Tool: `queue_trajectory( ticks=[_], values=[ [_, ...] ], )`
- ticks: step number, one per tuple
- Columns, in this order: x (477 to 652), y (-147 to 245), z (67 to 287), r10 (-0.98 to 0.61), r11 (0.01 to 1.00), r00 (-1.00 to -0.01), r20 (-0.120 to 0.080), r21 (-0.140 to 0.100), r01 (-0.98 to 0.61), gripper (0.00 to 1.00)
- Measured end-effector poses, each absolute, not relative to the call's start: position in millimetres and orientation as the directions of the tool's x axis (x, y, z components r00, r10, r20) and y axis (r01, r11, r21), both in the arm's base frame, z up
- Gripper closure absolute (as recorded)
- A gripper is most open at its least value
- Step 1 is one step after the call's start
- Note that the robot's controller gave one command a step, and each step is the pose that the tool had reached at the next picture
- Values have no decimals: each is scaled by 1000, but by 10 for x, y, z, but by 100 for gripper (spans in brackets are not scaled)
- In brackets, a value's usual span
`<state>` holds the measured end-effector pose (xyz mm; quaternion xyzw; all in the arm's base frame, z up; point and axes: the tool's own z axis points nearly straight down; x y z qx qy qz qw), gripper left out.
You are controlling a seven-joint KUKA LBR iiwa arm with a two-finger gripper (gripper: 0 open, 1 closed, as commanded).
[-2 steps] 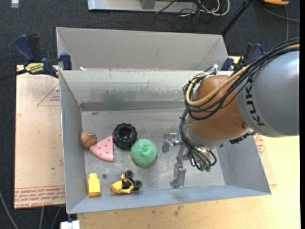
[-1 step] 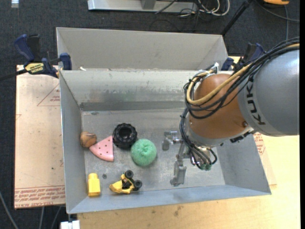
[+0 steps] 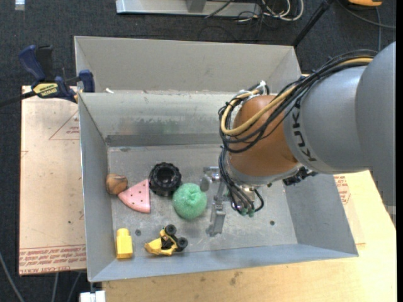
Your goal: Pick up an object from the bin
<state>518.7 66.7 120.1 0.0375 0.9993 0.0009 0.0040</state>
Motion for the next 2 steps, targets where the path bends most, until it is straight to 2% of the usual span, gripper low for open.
queue_trajectory(
  ticks=[1, 2],
  values=[
    [5284, 958, 863, 23, 1000, -1000, -1, 0, 23, 0],
    [5561, 1152, 786, -10, 1000, -1000, -1, 1, -10, 0]
  ],
)
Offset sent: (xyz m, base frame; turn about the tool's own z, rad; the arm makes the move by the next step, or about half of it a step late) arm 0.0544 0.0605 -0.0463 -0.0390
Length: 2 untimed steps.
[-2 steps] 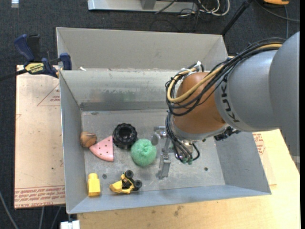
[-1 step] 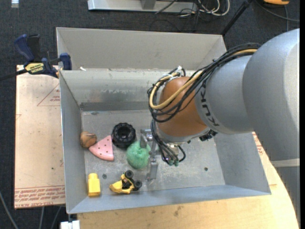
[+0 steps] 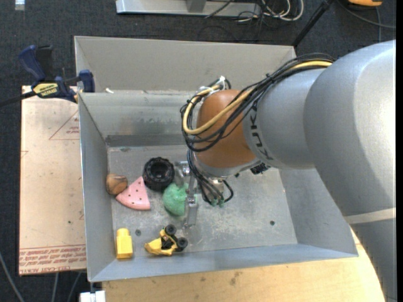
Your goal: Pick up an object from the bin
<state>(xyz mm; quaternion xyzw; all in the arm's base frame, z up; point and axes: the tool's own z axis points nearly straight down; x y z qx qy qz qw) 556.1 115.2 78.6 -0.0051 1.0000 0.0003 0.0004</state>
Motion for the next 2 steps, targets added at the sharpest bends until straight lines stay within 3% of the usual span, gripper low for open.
queue_trajectory(
  ticks=[1, 2],
  values=[
    [6042, 941, 746, 127, 992, -992, -3, 1, 127, 100],
    [6042, 941, 746, 127, 992, -992, -3, 1, 127, 100]
  ],
)
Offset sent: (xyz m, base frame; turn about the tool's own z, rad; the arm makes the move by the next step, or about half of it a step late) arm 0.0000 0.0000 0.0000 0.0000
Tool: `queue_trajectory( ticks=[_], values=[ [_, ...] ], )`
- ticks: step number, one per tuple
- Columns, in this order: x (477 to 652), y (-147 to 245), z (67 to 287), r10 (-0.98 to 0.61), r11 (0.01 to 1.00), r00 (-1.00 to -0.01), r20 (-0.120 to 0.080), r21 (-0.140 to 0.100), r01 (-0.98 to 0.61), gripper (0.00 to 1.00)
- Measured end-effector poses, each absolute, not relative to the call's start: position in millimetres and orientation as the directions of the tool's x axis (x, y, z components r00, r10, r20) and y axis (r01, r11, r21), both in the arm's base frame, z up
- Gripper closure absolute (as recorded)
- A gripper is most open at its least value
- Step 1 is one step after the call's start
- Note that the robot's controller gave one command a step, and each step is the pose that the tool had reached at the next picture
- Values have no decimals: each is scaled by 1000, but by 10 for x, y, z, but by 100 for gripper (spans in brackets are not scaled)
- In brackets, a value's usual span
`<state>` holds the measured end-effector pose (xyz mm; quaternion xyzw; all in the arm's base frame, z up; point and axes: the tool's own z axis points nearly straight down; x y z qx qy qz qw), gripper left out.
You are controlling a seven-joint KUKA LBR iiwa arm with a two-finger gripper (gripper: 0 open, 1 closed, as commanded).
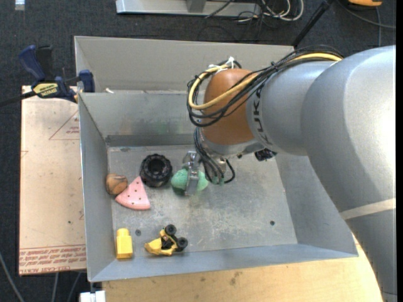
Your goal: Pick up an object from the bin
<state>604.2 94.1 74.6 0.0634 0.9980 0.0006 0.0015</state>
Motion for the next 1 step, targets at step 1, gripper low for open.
queue_trajectory(
  ticks=[1],
  values=[
    [6125, 1012, 2074, 154, 988, -988, -4, 2, 154, 100]
  ],
)
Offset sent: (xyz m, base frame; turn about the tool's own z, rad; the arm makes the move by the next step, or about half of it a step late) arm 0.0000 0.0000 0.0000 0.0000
